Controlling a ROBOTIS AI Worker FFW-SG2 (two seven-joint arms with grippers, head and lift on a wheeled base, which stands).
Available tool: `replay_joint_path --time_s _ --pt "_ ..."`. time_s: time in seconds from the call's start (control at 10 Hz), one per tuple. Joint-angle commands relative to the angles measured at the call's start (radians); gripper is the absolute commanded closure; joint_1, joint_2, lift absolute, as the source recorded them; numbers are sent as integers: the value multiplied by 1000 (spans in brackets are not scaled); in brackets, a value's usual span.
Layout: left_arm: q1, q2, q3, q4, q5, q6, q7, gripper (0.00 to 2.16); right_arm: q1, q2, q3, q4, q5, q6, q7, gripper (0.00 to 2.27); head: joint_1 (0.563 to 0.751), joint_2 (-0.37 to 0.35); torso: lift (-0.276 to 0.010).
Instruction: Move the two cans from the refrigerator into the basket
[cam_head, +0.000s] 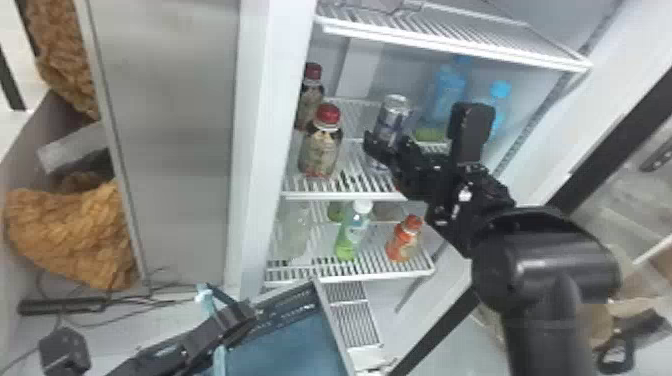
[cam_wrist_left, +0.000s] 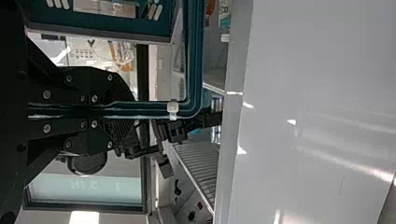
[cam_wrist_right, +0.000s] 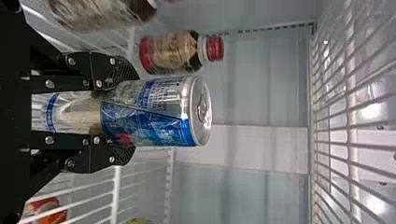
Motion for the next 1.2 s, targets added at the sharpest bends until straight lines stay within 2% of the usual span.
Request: replay_joint_path --time_s 0.0,0.6,0.9,1.1 --pt "2 0 0 0 1 0 0 1191 61 -10 -17 -103 -13 63 -5 1245 695 -333 -31" --pt "7 2 0 0 1 0 0 1191 306 -20 -114 -414 -103 212 -8 1246 695 -350 -31" --pt "7 3 0 0 1 -5 -1 1191 461 -17 -126 -591 -197 296 -8 1246 695 -350 -31" --pt "7 3 0 0 1 -5 -1 1191 527 -7 -126 -662 -255 355 -8 1246 695 -340 -31"
